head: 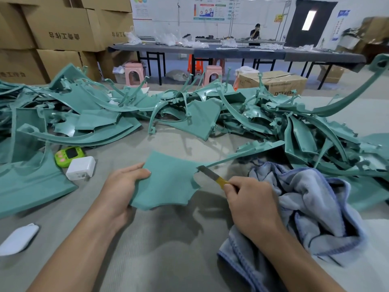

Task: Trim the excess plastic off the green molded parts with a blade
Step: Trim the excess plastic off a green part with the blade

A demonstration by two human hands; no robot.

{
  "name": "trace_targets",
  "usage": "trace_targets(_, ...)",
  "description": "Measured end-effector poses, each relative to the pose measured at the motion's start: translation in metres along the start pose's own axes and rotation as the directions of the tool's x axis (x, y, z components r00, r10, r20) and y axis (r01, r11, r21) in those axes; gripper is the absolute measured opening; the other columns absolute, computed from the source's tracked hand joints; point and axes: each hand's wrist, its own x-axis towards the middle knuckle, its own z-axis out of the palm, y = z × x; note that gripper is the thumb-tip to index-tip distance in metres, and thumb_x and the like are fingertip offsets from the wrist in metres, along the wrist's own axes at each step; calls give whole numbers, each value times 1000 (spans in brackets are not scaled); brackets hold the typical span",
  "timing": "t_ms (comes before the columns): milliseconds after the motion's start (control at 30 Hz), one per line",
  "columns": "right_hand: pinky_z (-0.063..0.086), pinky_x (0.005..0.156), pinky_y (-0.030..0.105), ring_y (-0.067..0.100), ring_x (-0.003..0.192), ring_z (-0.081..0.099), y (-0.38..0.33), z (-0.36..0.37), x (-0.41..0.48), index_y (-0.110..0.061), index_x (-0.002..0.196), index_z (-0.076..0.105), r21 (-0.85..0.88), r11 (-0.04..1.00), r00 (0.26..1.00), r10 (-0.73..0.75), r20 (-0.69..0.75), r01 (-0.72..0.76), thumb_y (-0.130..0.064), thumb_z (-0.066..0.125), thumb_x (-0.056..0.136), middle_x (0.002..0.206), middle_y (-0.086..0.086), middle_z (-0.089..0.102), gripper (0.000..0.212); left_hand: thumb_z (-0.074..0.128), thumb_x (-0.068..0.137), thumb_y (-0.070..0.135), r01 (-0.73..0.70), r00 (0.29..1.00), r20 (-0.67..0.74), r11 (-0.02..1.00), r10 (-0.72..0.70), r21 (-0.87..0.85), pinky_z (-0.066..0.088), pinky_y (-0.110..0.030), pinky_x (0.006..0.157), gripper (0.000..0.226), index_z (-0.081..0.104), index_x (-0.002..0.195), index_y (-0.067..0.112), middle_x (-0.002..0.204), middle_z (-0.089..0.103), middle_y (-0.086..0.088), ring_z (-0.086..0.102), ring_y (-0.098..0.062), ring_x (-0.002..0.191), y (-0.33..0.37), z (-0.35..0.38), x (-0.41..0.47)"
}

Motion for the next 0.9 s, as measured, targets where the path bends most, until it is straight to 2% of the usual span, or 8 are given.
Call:
trace_targets(167, 27, 53, 30, 34, 69, 52, 18, -16, 10, -16, 60, 45, 88, 977, 949, 208, -238, -192, -31, 51, 101, 53, 0, 49, 44, 57, 88, 1, 9, 1000, -27, 1000, -8, 25, 55, -42, 49, 30, 82, 86, 15, 91, 77, -19, 73, -34, 63, -1, -4, 3)
trace_targets(300, 34, 77, 32, 26, 83, 49, 5, -10, -1, -29, 79, 64, 85, 995, 989, -32, -145, 45, -40, 50, 101, 62, -9, 57, 28, 57, 88, 2, 6, 1000, -6, 999, -6, 52, 61, -46, 60, 33, 83, 84, 22, 92, 78, -17, 75, -32, 69, -3, 0, 2)
trace_targets(400, 33, 85, 33, 16, 68, 42, -3, -2, -4, -30, 71, 53, -35, 985, 985, -169, -37, 168, -41, 48, 103, 58, -9, 54, 34, 57, 88, 2, 10, 1000, 7, 1000, -11, 19, 60, -45, 53, 35, 83, 79, 24, 90, 78, -16, 75, -32, 67, -2, -1, 1)
trace_targets(600, 29, 77, 31, 21, 60, 41, 12, -22, 5, -21, 66, 57, 64, 997, 922, 60, -383, -39, -23, 59, 97, 47, -6, 49, 32, 57, 88, -1, 7, 998, -60, 1000, -8, -11, 57, -45, 50, 29, 82, 82, 13, 89, 78, -17, 74, -34, 65, -2, -4, 5)
trace_targets(667, 33, 79, 33, 22, 62, 45, 4, -17, -2, -22, 73, 65, 23, 997, 948, -63, -312, 74, -26, 61, 96, 51, -5, 56, 24, 56, 88, 0, 7, 999, -32, 1000, -7, 2, 55, -40, 47, 34, 83, 79, 19, 89, 78, -17, 74, -33, 64, -3, 0, 3)
trace_targets(767, 32, 83, 31, 9, 46, 26, -13, -6, -10, -28, 63, 53, -87, 960, 933, -279, -228, 266, -23, 70, 90, 46, -12, 41, 33, 55, 88, 2, 19, 1000, -9, 1000, -19, 1, 54, -39, 48, 31, 83, 86, 16, 95, 77, -20, 74, -35, 68, -3, -1, 1)
trace_targets(833, 36, 83, 33, 4, 52, 31, -10, -8, -1, -31, 65, 55, -89, 981, 956, -187, -227, 171, -30, 61, 95, 46, -16, 33, 30, 56, 87, 2, 22, 999, -34, 1000, -22, 5, 53, -39, 48, 27, 81, 91, 10, 97, 77, -21, 73, -36, 69, -3, -4, 3)
trace_targets(900, 34, 75, 33, 20, 74, 50, 4, -11, 8, -24, 72, 63, -8, 999, 963, 45, -264, -49, -31, 54, 99, 50, -15, 35, 29, 56, 88, 1, 16, 998, -54, 1000, -15, 16, 53, -40, 47, 25, 80, 91, 9, 94, 77, -20, 73, -35, 66, -3, -6, 5)
